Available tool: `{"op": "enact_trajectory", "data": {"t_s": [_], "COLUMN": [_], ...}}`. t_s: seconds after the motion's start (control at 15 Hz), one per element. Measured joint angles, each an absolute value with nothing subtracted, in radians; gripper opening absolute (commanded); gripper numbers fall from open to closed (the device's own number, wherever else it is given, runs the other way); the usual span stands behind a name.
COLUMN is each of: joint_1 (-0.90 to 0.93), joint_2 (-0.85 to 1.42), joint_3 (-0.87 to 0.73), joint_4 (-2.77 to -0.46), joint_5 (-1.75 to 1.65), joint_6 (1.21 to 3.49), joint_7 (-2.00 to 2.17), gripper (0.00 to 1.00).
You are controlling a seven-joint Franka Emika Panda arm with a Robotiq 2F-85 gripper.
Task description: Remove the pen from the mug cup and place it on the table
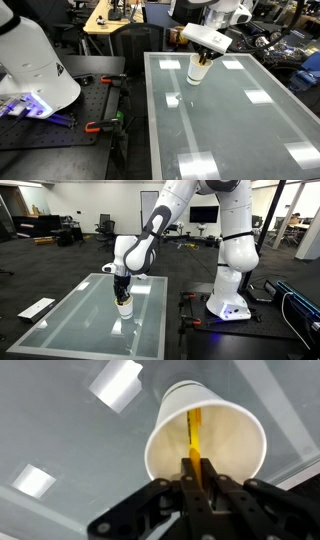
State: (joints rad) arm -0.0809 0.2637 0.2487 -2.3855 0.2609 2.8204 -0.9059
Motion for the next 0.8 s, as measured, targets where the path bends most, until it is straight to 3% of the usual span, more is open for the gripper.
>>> {"op": "enact_trajectory", "data": {"t_s": [0.8], "joint_1": [-0.071], "joint_2": [0.143], "joint_3": [0.262], "joint_4": [-2.503], "joint_5": [0.258], "joint_6": [2.956], "joint_7": [-0.898], "gripper": [0.03]}}
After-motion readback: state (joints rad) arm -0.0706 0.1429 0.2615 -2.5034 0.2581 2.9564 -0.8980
